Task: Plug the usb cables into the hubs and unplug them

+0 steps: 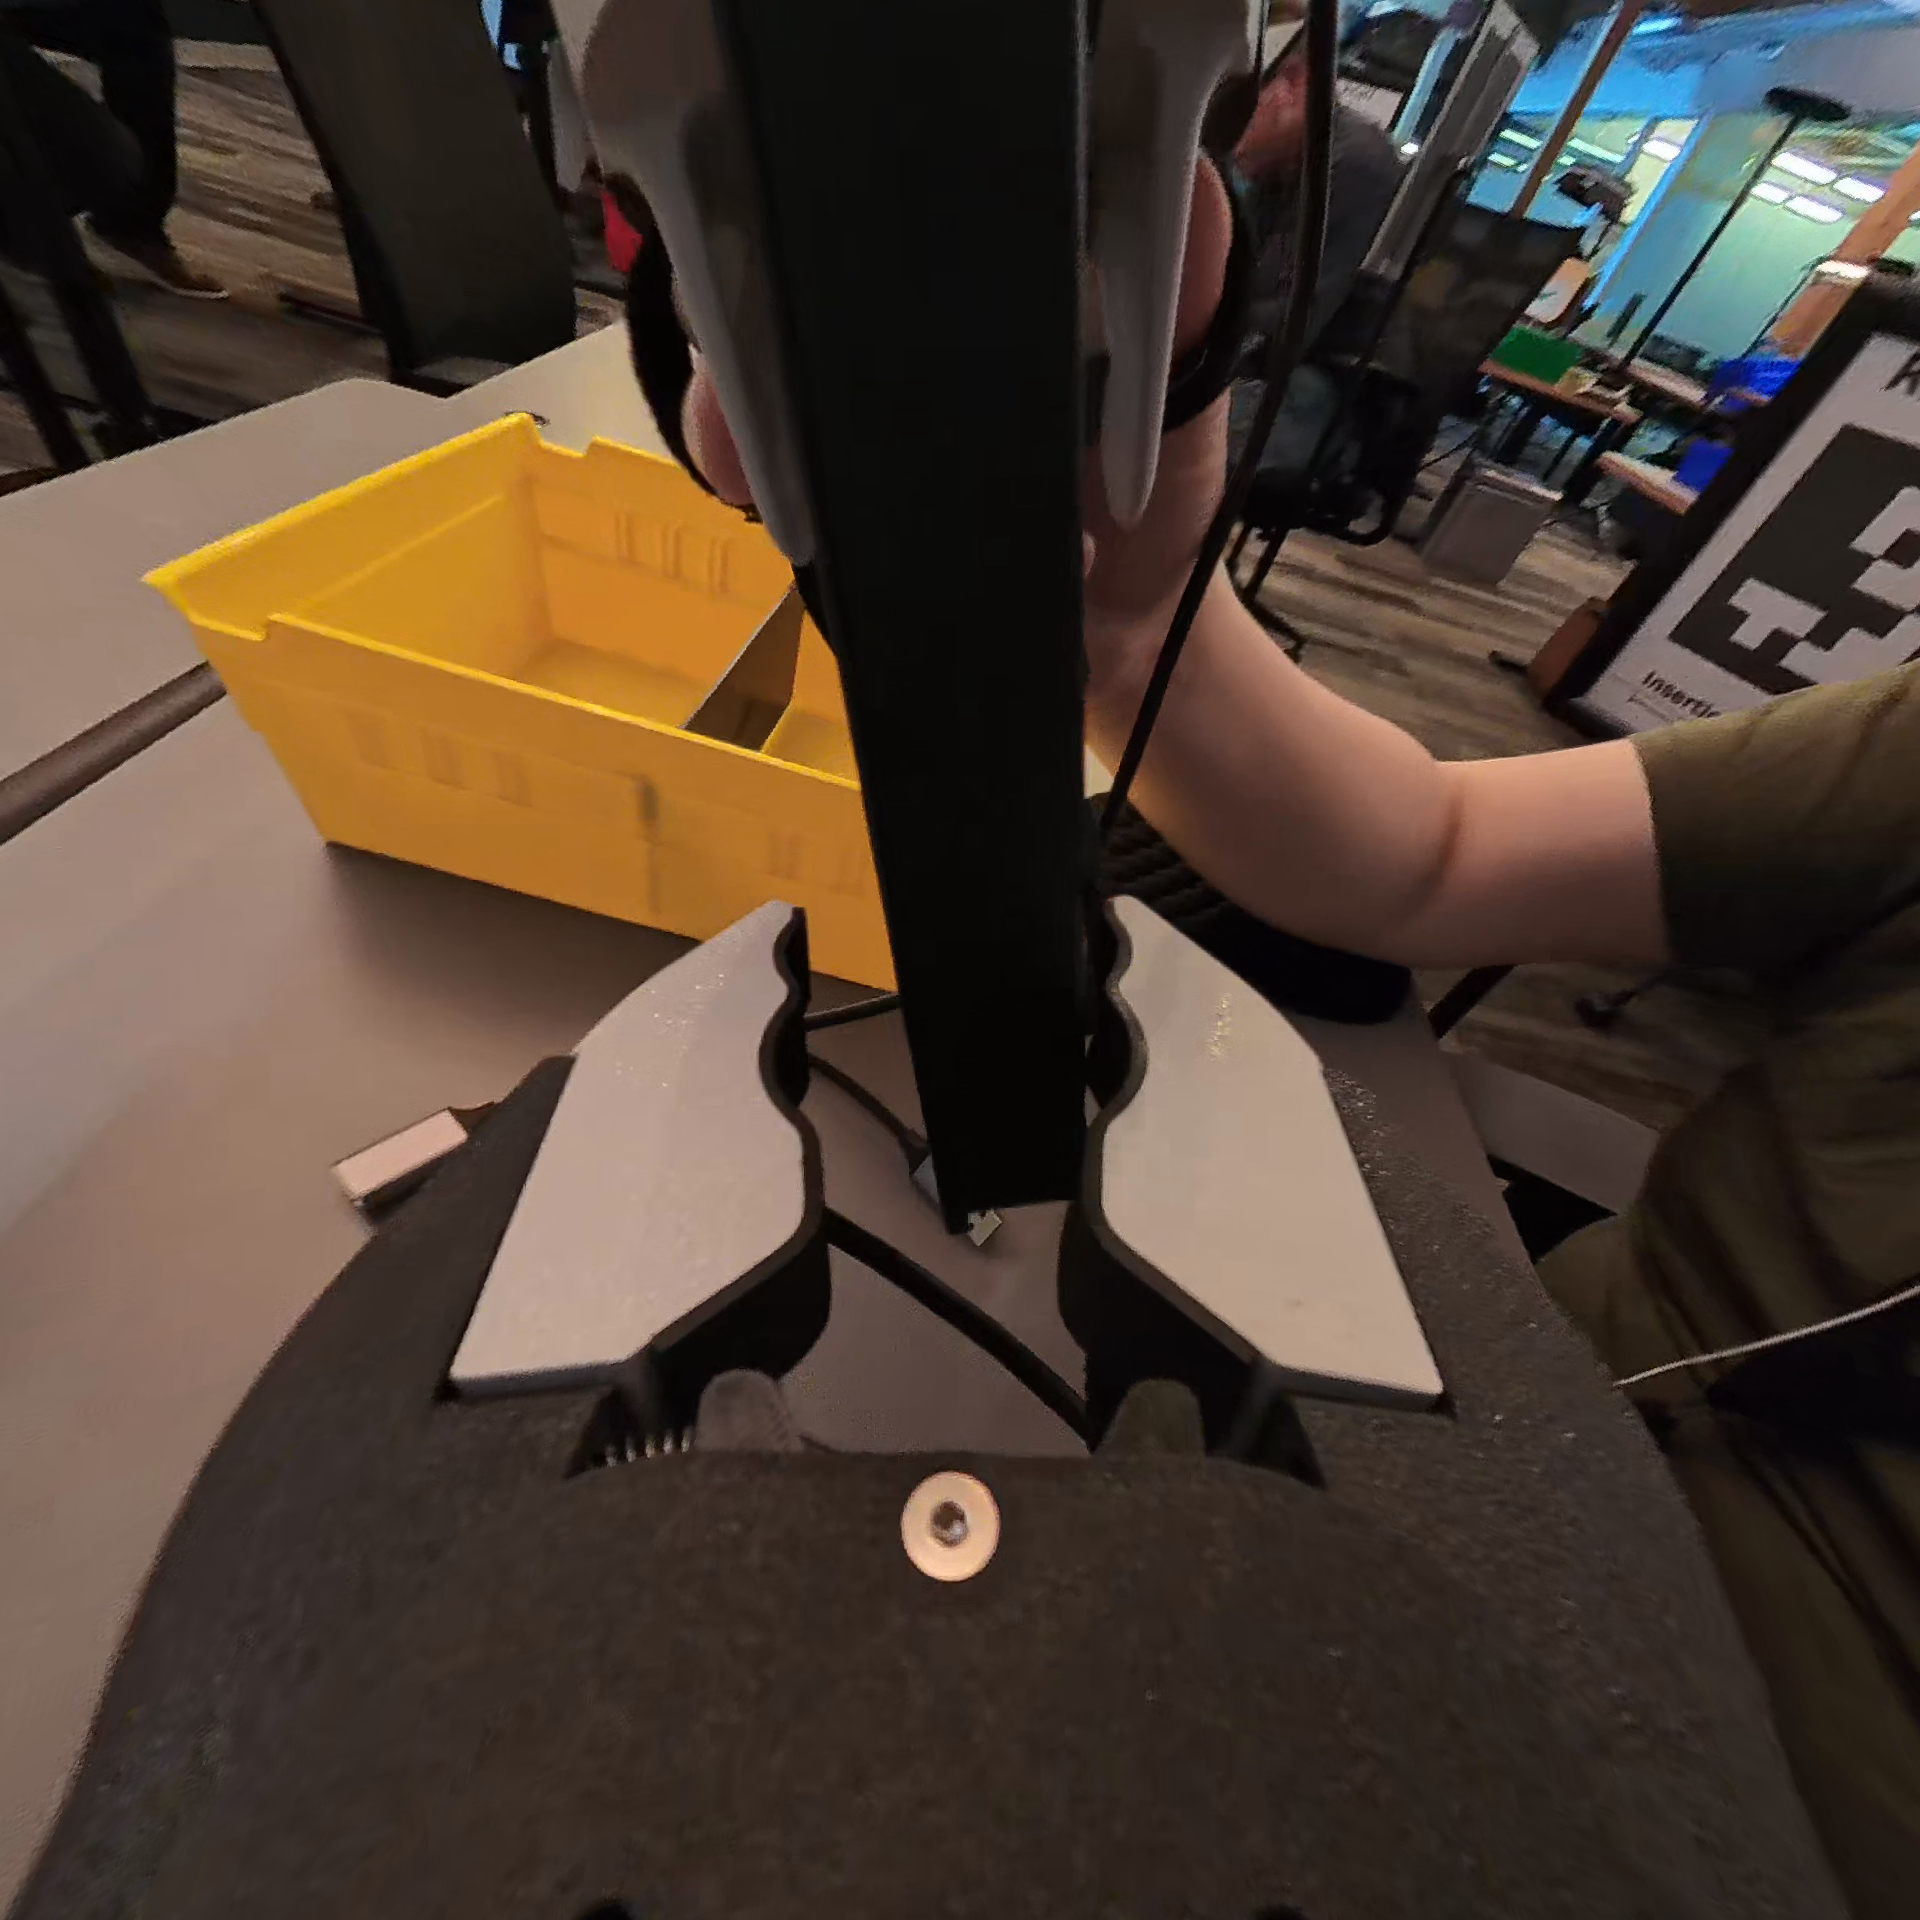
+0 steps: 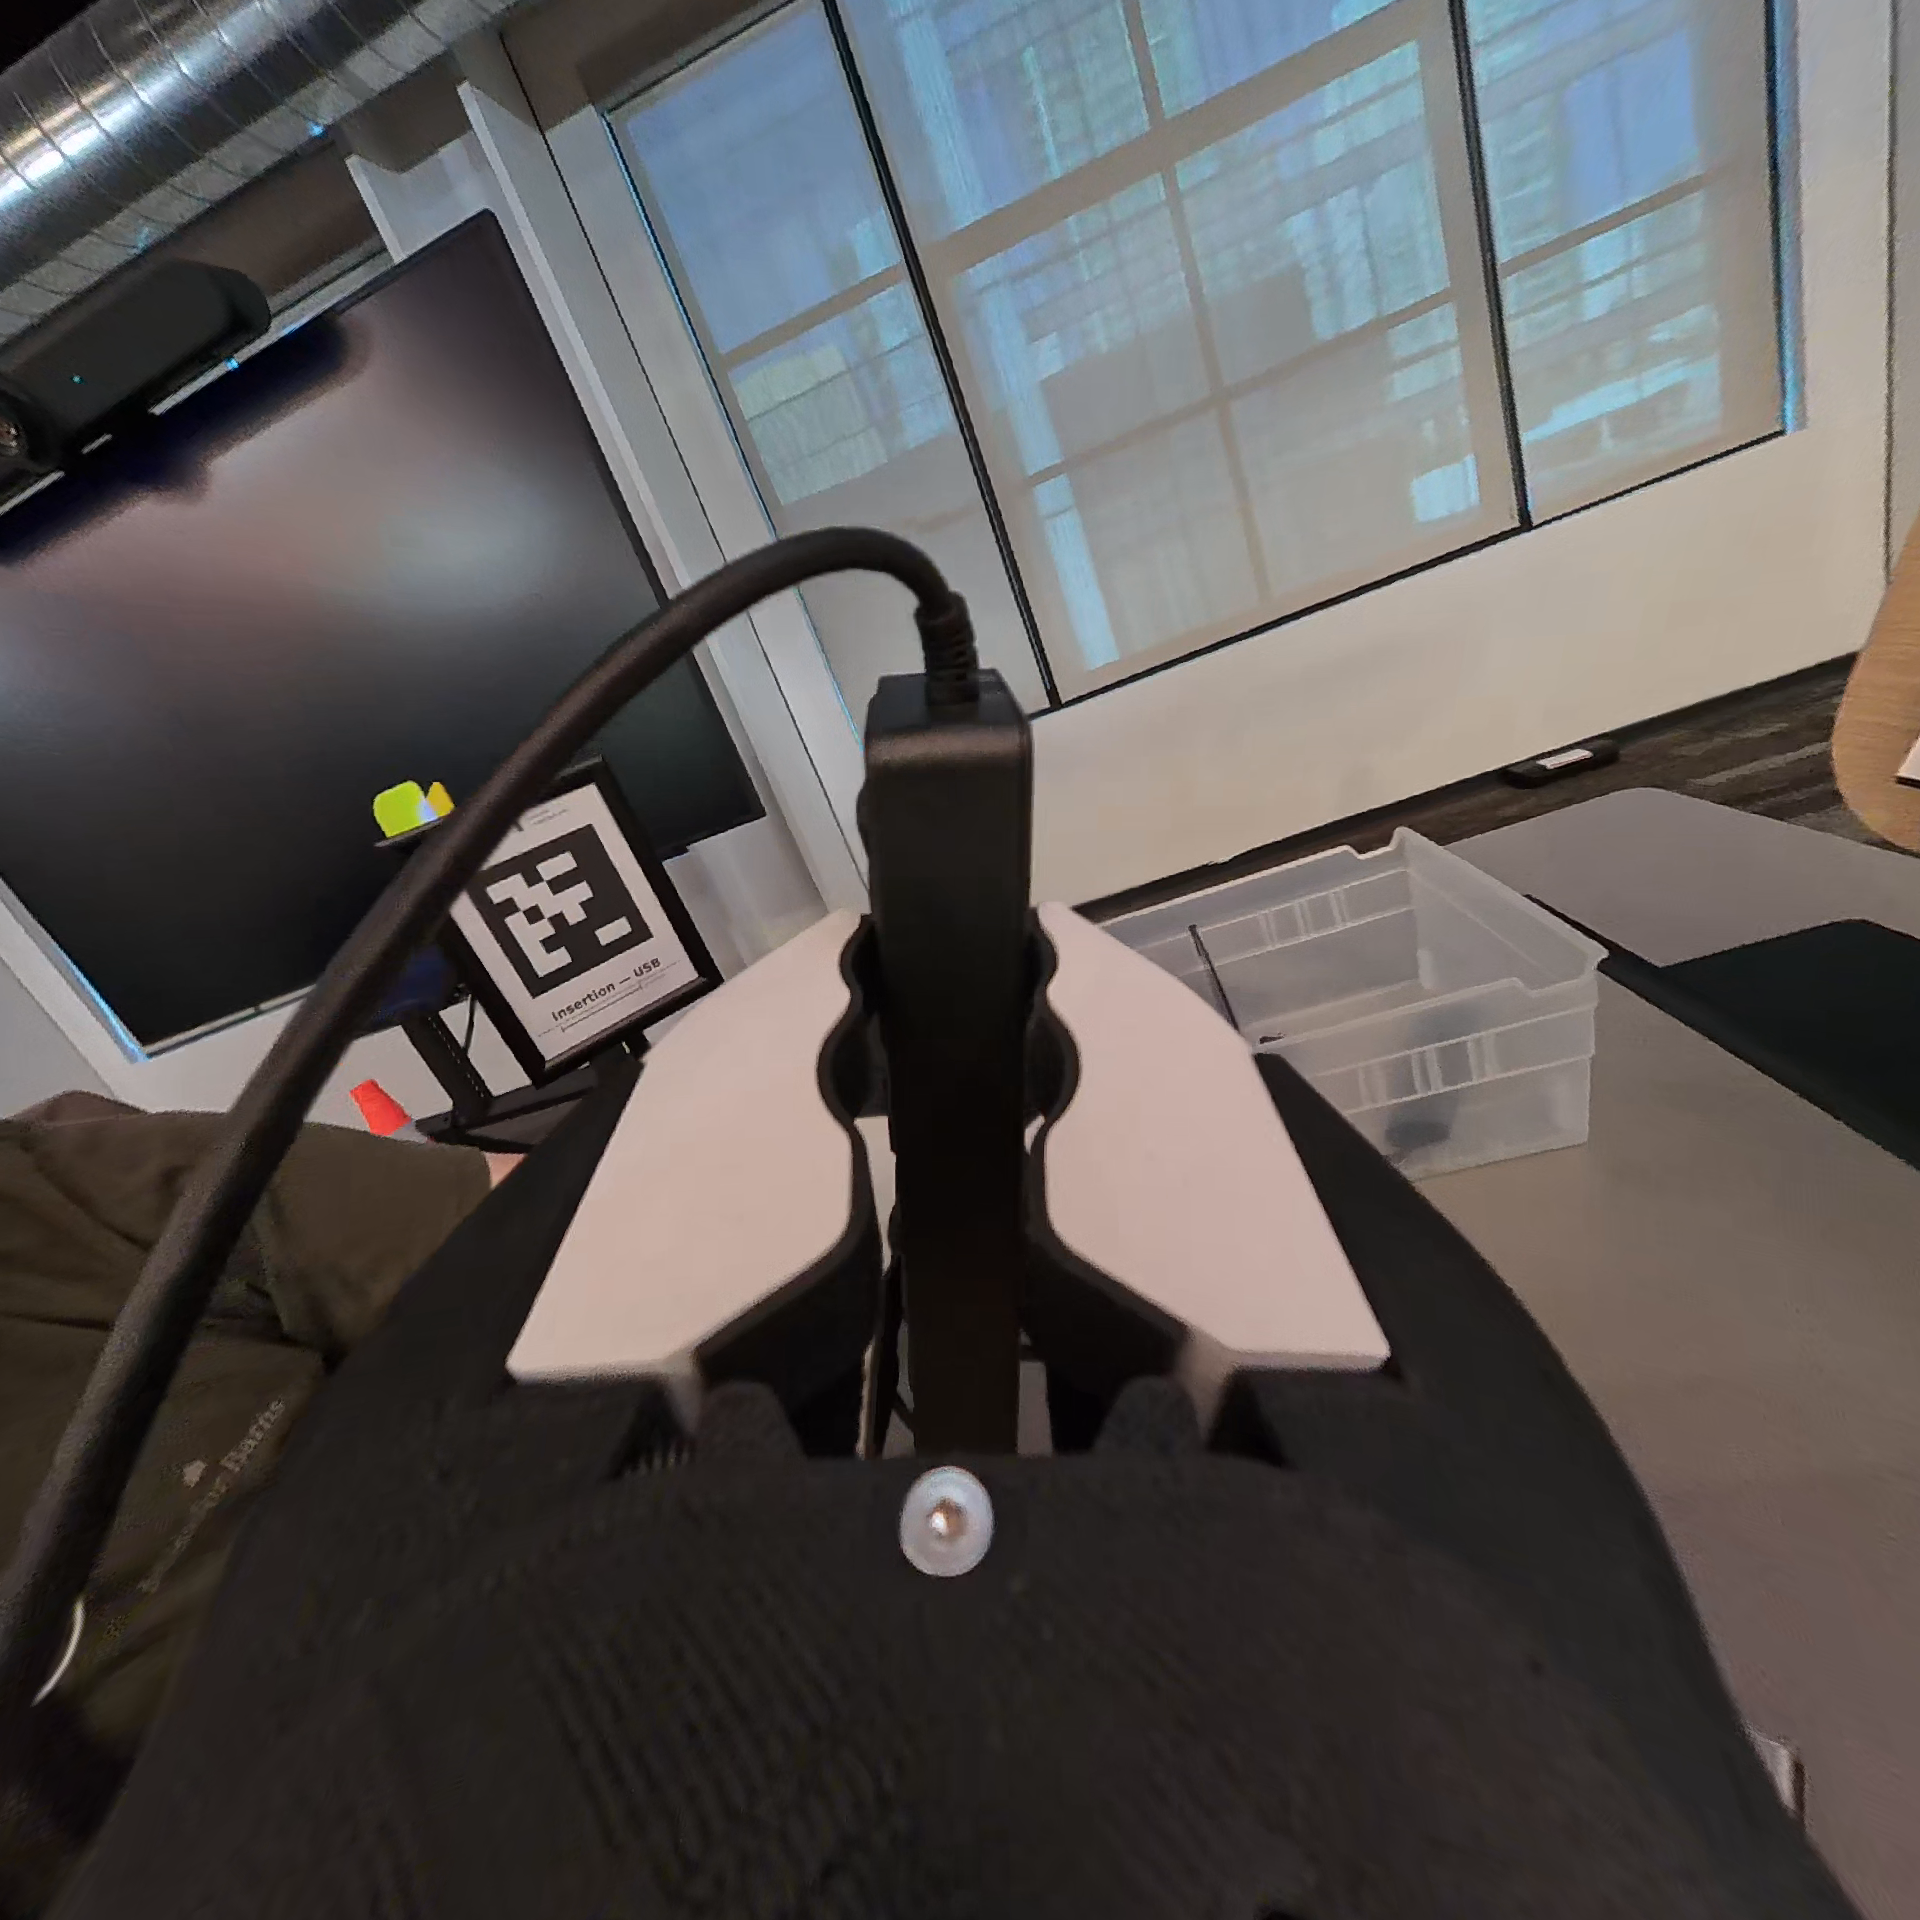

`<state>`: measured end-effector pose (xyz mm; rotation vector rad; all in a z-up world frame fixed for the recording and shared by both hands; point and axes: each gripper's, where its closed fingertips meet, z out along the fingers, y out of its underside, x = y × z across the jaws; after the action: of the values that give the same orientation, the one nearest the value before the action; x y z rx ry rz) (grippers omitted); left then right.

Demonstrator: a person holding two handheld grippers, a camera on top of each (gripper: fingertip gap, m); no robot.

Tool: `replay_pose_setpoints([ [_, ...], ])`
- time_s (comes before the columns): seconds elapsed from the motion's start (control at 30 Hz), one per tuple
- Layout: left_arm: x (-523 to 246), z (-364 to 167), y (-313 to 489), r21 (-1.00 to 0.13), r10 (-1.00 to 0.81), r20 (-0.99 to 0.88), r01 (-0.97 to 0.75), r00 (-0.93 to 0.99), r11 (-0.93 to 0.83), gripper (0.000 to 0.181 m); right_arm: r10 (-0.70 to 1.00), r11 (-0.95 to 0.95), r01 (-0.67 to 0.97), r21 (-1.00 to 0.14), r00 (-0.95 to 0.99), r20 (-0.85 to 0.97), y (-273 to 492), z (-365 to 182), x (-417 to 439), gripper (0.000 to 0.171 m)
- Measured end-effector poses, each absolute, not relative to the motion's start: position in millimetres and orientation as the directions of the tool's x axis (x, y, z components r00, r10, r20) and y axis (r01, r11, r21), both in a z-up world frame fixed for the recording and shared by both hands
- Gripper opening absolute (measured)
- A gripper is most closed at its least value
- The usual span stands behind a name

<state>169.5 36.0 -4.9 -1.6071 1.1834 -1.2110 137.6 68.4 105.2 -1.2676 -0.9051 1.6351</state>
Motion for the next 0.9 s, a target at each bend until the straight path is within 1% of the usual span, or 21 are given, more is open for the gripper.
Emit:
replay_pose_setpoints([
  [0.1, 176.7, -9.4, 41.5, -0.937, -0.958, 0.269, -0.203, 0.098, -0.284, 0.047, 0.925, -0.379, -0.202, -0.903, -0.103, -0.365, 74.0, 103.5, 139.2, 0.027],
  [0.13, 178.3, -10.6, 42.7, -0.936, -0.956, 0.278, -0.198, 0.090, -0.291, 0.042, 0.925, -0.379, -0.203, -0.903, -0.093, -0.368, 76.3, 102.2, 139.6, 0.027],
  [0.17, 179.2, -12.1, 42.7, -0.935, -0.956, 0.284, -0.199, 0.076, -0.294, 0.032, 0.925, -0.379, -0.202, -0.903, -0.083, -0.370, 78.9, 100.6, 139.9, 0.027],
  [0.2, 179.7, -13.3, 44.0, -0.934, -0.954, 0.289, -0.199, 0.075, -0.298, 0.026, 0.926, -0.378, -0.205, -0.903, -0.073, -0.371, 81.3, 99.3, 140.4, 0.027],
  [0.4, 178.0, -14.2, 46.1, -0.930, -0.948, 0.306, -0.187, 0.085, -0.317, 0.026, 0.924, -0.382, -0.211, -0.900, -0.077, -0.374, 84.4, 97.0, 140.4, 0.027],
  [0.5, 176.3, -8.6, 43.9, -0.934, -0.947, 0.313, -0.161, 0.070, -0.320, 0.035, 0.920, -0.391, -0.217, -0.895, -0.092, -0.380, 82.1, 97.2, 137.7, 0.027],
  [0.57, 176.5, -14.3, 41.4, -0.928, -0.947, 0.316, -0.189, 0.058, -0.321, 0.036, 0.921, -0.390, -0.217, -0.895, -0.086, -0.380, 82.0, 96.4, 136.0, 0.027],
  [0.67, 177.9, -22.9, 40.5, -0.923, -0.946, 0.319, -0.209, 0.060, -0.325, 0.027, 0.925, -0.381, -0.206, -0.902, -0.072, -0.374, 81.4, 94.4, 134.7, 0.027],
  [0.9, 178.4, -19.9, 42.4, -0.928, -0.946, 0.314, -0.186, 0.074, -0.323, 0.026, 0.927, -0.375, -0.245, -0.894, -0.072, -0.369, 80.1, 98.7, 134.8, 0.027],
])
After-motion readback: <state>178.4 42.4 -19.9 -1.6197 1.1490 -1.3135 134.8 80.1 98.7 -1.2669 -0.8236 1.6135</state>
